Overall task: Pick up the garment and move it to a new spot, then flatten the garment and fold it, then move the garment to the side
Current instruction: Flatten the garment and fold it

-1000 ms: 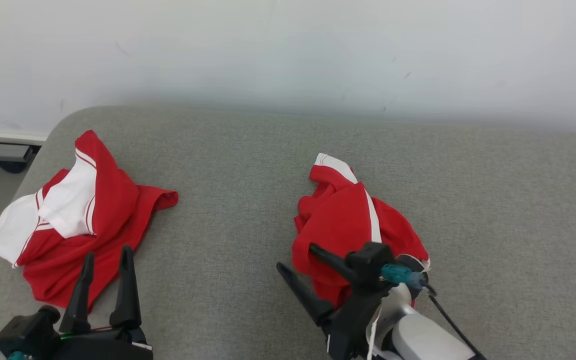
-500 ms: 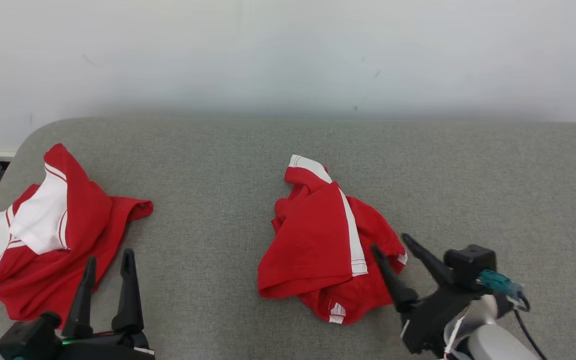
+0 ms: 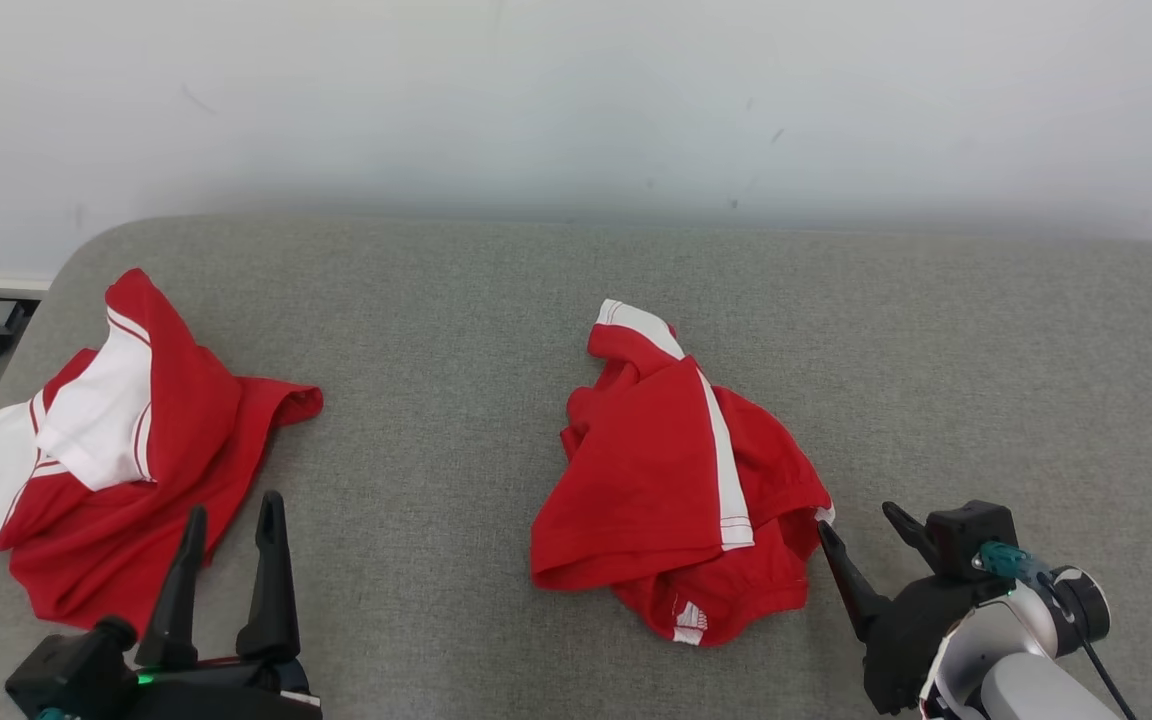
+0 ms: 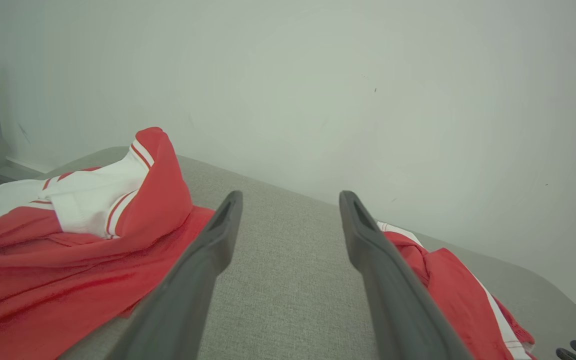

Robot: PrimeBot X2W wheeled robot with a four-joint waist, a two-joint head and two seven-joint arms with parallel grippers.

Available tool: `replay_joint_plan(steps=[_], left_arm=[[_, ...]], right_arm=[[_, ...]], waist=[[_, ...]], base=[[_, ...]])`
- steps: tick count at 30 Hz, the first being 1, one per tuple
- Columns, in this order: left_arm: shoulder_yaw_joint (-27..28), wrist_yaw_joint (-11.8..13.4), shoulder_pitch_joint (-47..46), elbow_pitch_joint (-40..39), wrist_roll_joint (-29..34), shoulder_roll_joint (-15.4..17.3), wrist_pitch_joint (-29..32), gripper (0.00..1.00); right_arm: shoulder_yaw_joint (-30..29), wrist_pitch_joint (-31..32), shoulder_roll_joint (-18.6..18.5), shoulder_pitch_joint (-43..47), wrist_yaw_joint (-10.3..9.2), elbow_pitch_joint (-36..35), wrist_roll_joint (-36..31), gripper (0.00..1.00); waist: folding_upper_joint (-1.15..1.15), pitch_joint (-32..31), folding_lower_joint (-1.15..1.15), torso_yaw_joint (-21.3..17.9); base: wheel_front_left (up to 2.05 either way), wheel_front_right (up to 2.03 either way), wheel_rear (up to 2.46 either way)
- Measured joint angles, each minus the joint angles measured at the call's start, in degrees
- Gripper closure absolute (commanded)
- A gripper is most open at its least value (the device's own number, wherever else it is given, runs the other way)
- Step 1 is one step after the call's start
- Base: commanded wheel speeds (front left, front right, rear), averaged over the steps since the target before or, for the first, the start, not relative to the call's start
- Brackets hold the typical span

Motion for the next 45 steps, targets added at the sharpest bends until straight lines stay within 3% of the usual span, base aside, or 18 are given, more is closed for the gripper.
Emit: replay_joint_plan(steps=[11, 12, 14, 15, 16, 17, 24, 30, 38, 42, 45], left_arm=[[0.16, -0.51, -0.95, 0.19, 0.08, -0.26, 0.00, 0.00], [0.27, -0.51, -0.95, 0.24, 0.08, -0.26, 0.00, 0.00], [0.53, -0.52, -0.95, 0.46, 0.08, -0.26, 0.00, 0.00], [0.67, -0.52, -0.92, 0.47, 0.08, -0.25, 0.00, 0.00], [0.67, -0.52, -0.92, 0.47, 0.08, -0.25, 0.00, 0.00], [0.86, -0.52, -0.92, 0.53, 0.08, -0.23, 0.00, 0.00], [1.14, -0.94, -0.93, 1.13, 0.32, -0.22, 0.00, 0.00], [1.72, -0.94, -0.82, 1.62, 0.40, -0.22, 0.00, 0.00], [1.76, -0.94, -0.62, 1.69, 0.67, -0.37, 0.00, 0.00], [1.83, -0.93, -0.35, 1.46, 1.01, -0.59, 0.00, 0.00], [1.77, -0.94, -0.02, 1.42, 1.11, -0.65, 0.00, 0.00]], right_arm=[[1.61, 2.47, 0.19, -3.85, -0.08, 5.88, -1.97, 0.00], [1.66, 2.50, 0.22, -4.22, -0.24, 6.36, -2.03, 0.17], [1.69, 2.52, 0.48, -4.78, -0.35, 7.70, -2.07, 0.60], [1.78, 2.53, 0.69, -5.02, -0.49, 8.02, -2.08, 0.68], [1.78, 2.53, 0.69, -5.02, -0.49, 8.02, -2.08, 0.88], [1.91, 2.53, 0.96, -5.42, -0.49, 8.36, -2.14, 1.00], [2.58, 2.16, 1.56, -8.02, -0.48, 10.20, -2.97, 1.00], [3.83, -2.12, 1.66, -10.29, 0.27, 8.73, -5.49, 1.00], [7.10, -8.43, 0.96, -13.73, 3.13, 1.15, -9.42, 1.00], [11.23, -10.73, 1.40, -12.77, 6.64, -4.05, -10.10, 1.00], [13.80, -11.15, 1.58, -8.53, 7.68, -6.30, -10.47, 1.00]], waist=[[0.00, 0.63, 0.00, 1.88], [0.00, 0.71, 0.00, 2.07], [0.00, 0.93, 0.00, 2.60], [0.00, 1.01, 0.00, 2.74], [0.00, 1.01, 0.00, 2.74], [0.00, 1.09, 0.00, 2.87], [0.00, 1.31, 0.00, 3.25], [0.00, 0.36, 0.00, 2.77], [0.00, -1.61, 0.00, 1.32], [0.00, -2.23, 0.00, 0.48], [0.00, -2.54, 0.00, -0.06]], base=[[0.00, 0.00, 0.00], [0.00, 0.00, 0.00], [0.00, 0.00, 0.00], [0.00, 0.00, 0.00], [0.00, 0.00, 0.00], [0.00, 0.00, 0.00], [0.00, 0.00, 0.00], [0.00, 0.00, 0.00], [0.00, 0.00, 0.00], [0.00, 0.00, 0.00], [0.00, 0.00, 0.00]])
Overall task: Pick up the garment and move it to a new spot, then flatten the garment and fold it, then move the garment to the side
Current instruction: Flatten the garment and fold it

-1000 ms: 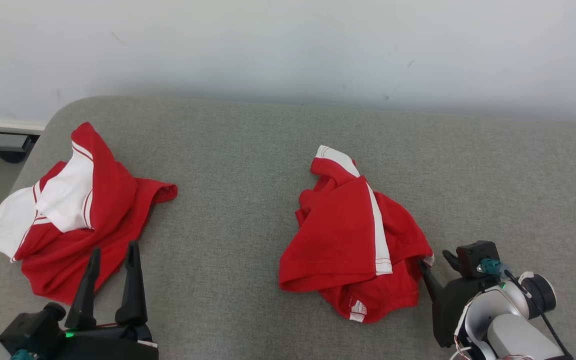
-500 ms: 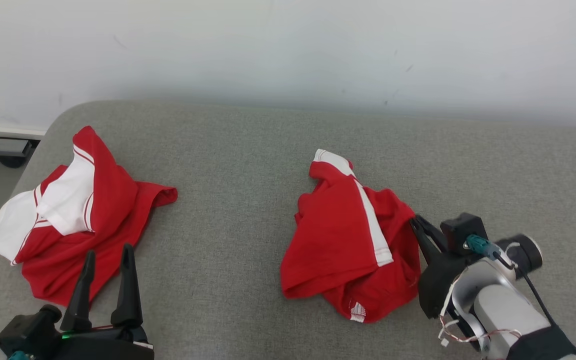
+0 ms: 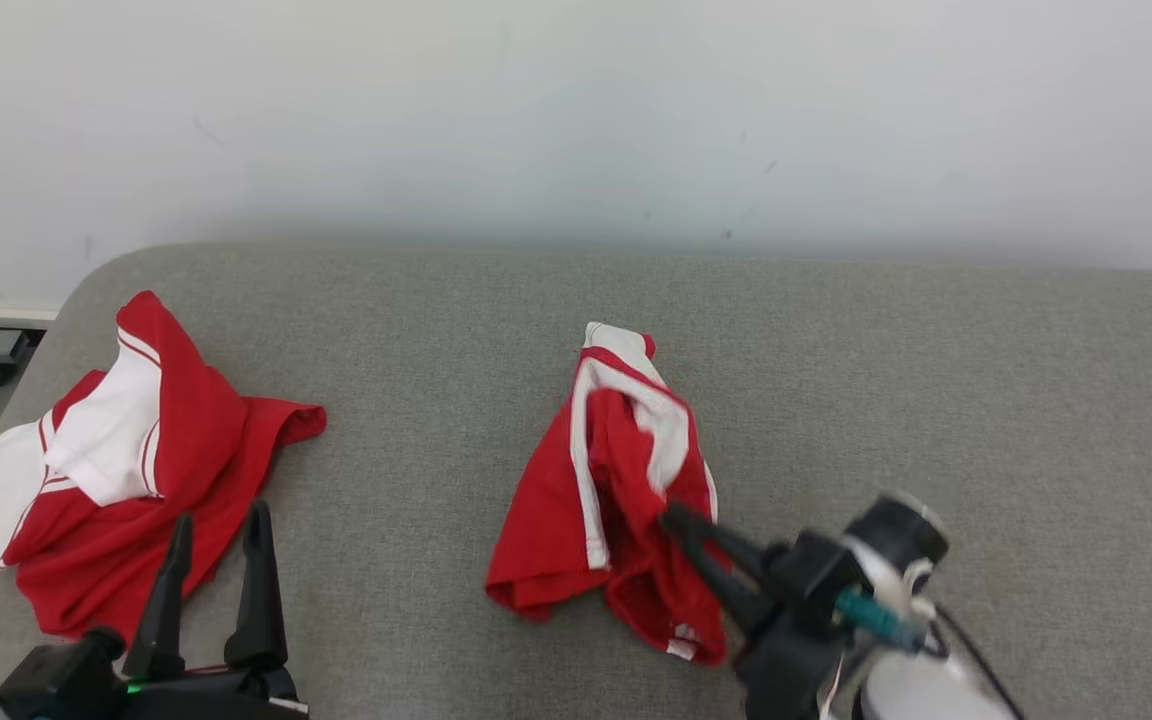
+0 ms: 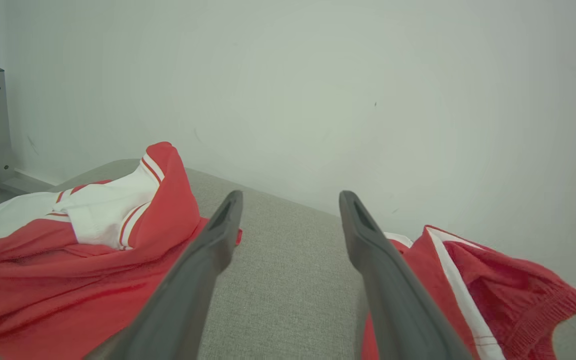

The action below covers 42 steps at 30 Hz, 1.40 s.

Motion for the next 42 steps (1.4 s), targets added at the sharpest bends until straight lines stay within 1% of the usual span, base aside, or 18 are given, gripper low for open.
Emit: replay_joint_plan(steps=[3, 5, 10, 16, 18, 20, 22, 24, 27, 29, 31, 32, 33, 37, 40, 42], left_arm=[[0.44, 0.02, 0.92, -0.37, 0.02, 0.01, 0.00, 0.00], [0.47, 0.01, 0.91, -0.49, 0.03, 0.00, 0.00, 0.00], [0.54, -0.07, 0.78, -0.76, 0.04, -0.01, 0.00, 0.00], [0.79, -0.10, 0.67, -0.66, 0.05, -0.10, 0.00, 0.00], [0.66, -0.57, 0.67, -0.58, 0.05, -0.08, 0.00, 0.00], [-0.52, -2.04, 0.67, -0.18, -0.19, 0.02, 0.16, 0.00], [-3.19, -4.00, 0.64, 0.58, -0.65, -0.09, 1.92, 0.00], [-5.71, -5.26, 0.64, 1.51, -0.55, -0.51, 2.96, 0.00], [-8.06, -6.17, 0.65, 2.04, -0.38, -1.23, 4.21, 0.00], [-10.26, -7.38, 0.70, 2.60, -0.48, -1.34, 5.69, 0.00], [-12.06, -7.62, 0.74, 3.08, -0.36, -1.66, 6.34, 0.00], [-12.11, -7.60, 0.70, 3.55, -0.37, -1.88, 6.65, 0.00], [-11.90, -7.56, 0.70, 3.70, -0.37, -1.88, 6.65, 0.00], [-10.61, -7.53, 0.64, 3.70, -0.37, -1.87, 6.57, 0.00], [-9.98, -7.08, 0.65, 3.53, -0.37, -1.71, 6.36, 0.00], [-9.71, -7.02, 0.66, 3.39, -0.36, -1.64, 6.04, 0.00]], right_arm=[[1.77, 0.31, -0.38, 4.43, 0.03, -0.26, -0.04, 1.00], [3.42, 0.56, -1.51, 5.76, 0.96, 0.05, -0.34, 1.00], [5.97, 2.01, -2.92, 8.49, 1.54, 1.92, -0.56, 1.00], [5.61, 2.45, -2.91, 7.96, 1.75, 2.57, -0.57, 1.00], [4.97, 2.49, -3.45, 7.64, 1.75, 2.45, -0.62, 1.00], [4.07, 2.48, -4.33, 7.59, 1.41, 2.31, -0.76, 1.00], [3.33, 2.49, -4.93, 7.43, 1.23, 2.15, -0.76, 1.00], [3.19, 2.49, -5.16, 6.87, 1.08, 2.01, -0.76, 1.00], [3.21, 2.58, -5.04, 6.61, 0.90, 1.54, -0.76, 1.00], [3.22, 2.96, -4.97, 6.62, 0.85, 1.41, -0.76, 1.00], [3.23, 3.00, -4.71, 6.59, 0.82, 1.19, -0.76, 1.00], [3.10, 3.01, -4.13, 6.58, 0.31, 1.23, -0.75, 0.84], [2.92, 3.04, -3.94, 6.58, 0.26, 1.25, -0.74, 0.00], [1.42, 3.01, -4.25, 6.84, -1.03, 0.40, -0.32, 0.00], [-0.21, 2.88, -5.25, 8.14, -1.87, -2.61, 1.29, 0.00], [-1.25, 2.31, -5.71, 10.06, -2.00, -4.43, 2.80, 0.00]], waist=[[0.00, 0.04, 0.00, -0.51], [0.00, 0.21, 0.00, -0.83], [0.00, 0.84, 0.00, -1.51], [0.00, 1.12, 0.00, -2.42], [0.00, 1.16, 0.00, -2.79], [0.00, 1.28, 0.00, -3.14], [0.00, 1.40, 0.00, -3.44], [0.00, 1.53, 0.00, -3.62], [0.00, 1.70, 0.00, -3.80], [0.00, 1.83, 0.00, -3.85], [0.00, 2.09, 0.00, -3.84], [0.00, 2.28, 0.00, -3.85], [0.00, 2.33, 0.00, -3.85], [0.00, 2.49, 0.00, -3.88], [0.00, 2.63, 0.00, -4.17], [0.00, 2.74, 0.00, -4.57]], base=[[0.00, 0.00, 0.00], [0.00, 0.00, 0.00], [0.00, 0.00, 0.00], [0.00, 0.00, 0.00], [0.00, 0.00, 0.00], [0.00, 0.00, 0.00], [0.00, 0.00, 0.00], [0.00, 0.00, 0.00], [0.00, 0.00, 0.00], [0.00, 0.00, 0.00], [0.00, 0.00, 0.00], [0.00, 0.00, 0.00], [0.00, 0.00, 0.00], [0.00, 0.00, 0.00], [0.00, 0.00, 0.00], [0.00, 0.00, 0.00]])
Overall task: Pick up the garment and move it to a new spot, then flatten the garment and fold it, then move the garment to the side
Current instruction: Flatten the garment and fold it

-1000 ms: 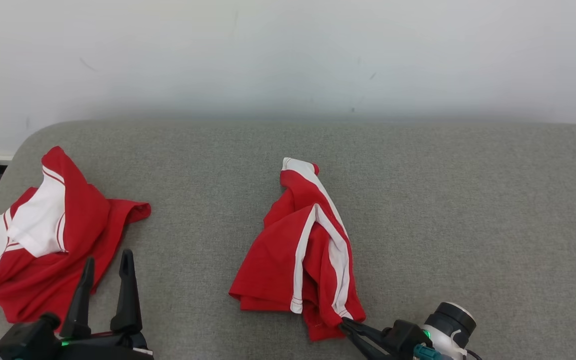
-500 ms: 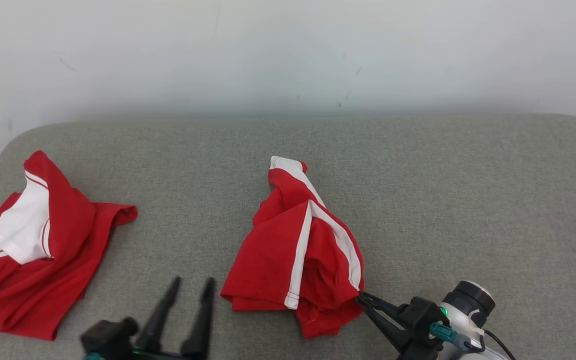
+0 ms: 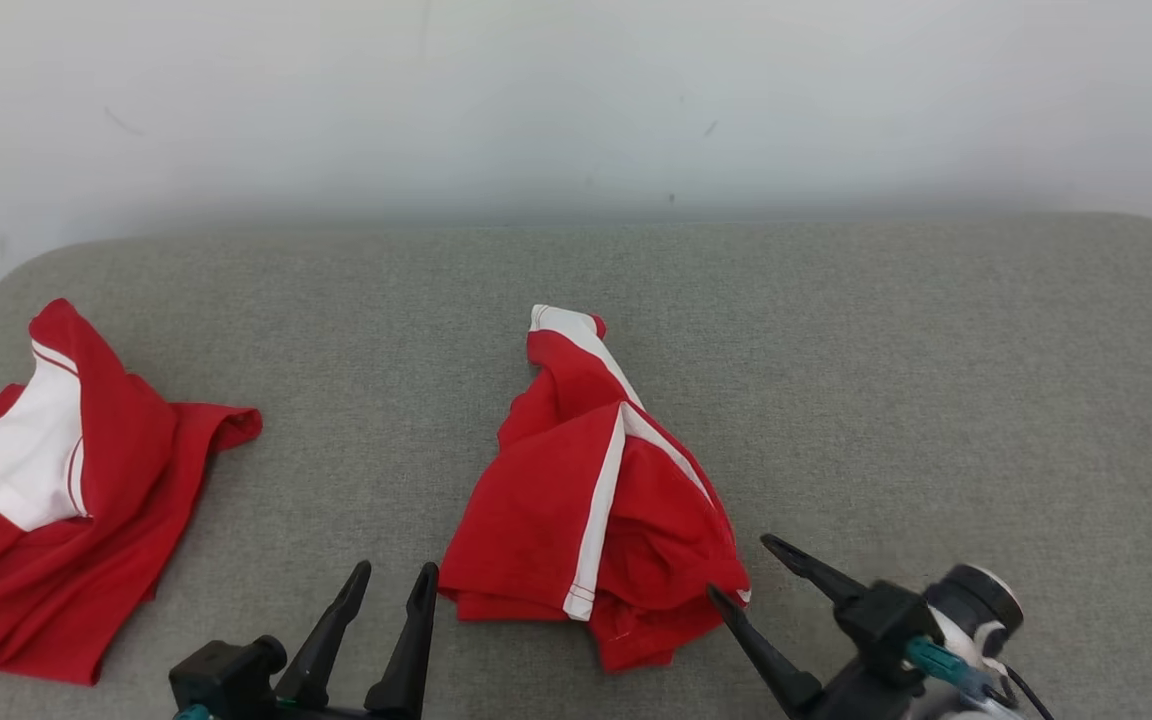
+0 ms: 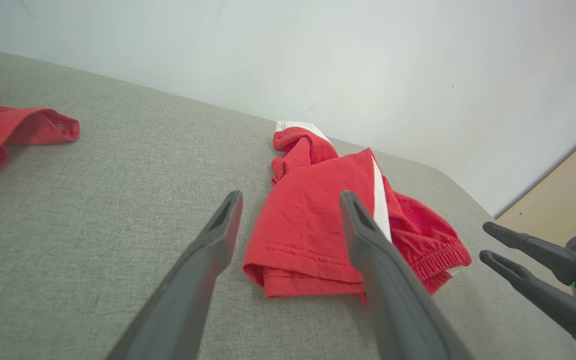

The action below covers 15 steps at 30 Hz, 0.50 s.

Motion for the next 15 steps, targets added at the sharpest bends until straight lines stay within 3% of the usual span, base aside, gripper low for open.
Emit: replay_joint_plan(steps=[7, 15], left_arm=[[-0.90, -0.07, -0.03, -0.86, 0.08, -0.11, 0.04, 0.00], [-8.43, -1.60, -0.05, -0.19, 0.71, -0.83, 3.67, 0.00]], right_arm=[[-3.78, -0.25, 0.09, 5.65, -0.52, -2.57, 7.26, 0.00], [-7.21, 0.76, 0.59, 6.17, -2.74, -1.57, 10.54, 0.00]], waist=[[0.00, 0.73, 0.00, -1.35], [0.00, 2.01, 0.00, -2.10]], base=[[0.00, 0.00, 0.00], [0.00, 0.00, 0.00]])
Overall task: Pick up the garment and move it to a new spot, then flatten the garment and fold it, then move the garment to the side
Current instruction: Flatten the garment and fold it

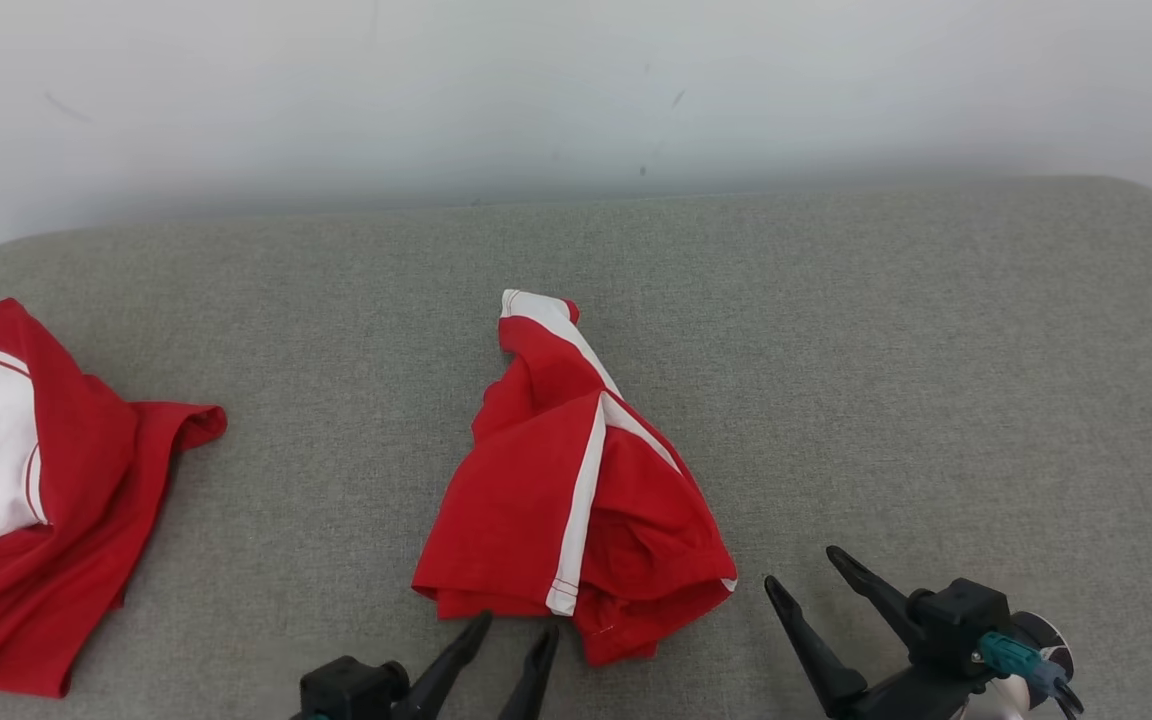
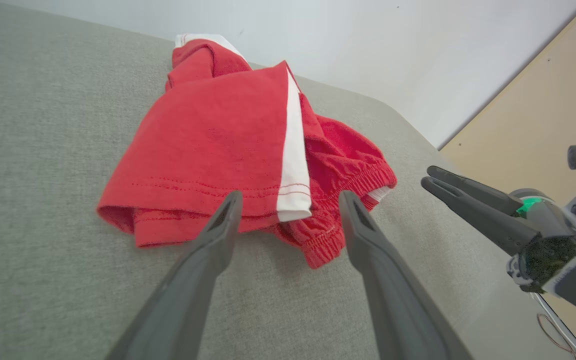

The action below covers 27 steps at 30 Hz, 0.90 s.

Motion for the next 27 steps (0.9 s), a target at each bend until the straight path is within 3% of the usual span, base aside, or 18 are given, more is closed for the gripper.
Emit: replay_joint_plan(steps=[27], left_arm=[[-6.39, -0.94, -8.65, 12.04, -4.87, -2.43, 4.92, 0.00]], right_arm=[[7.25, 6.55, 2.13, -5.69, 0.10, 5.92, -5.37, 0.00]], waist=[[0.00, -0.16, 0.00, -0.10]], base=[[0.00, 0.00, 0.00]])
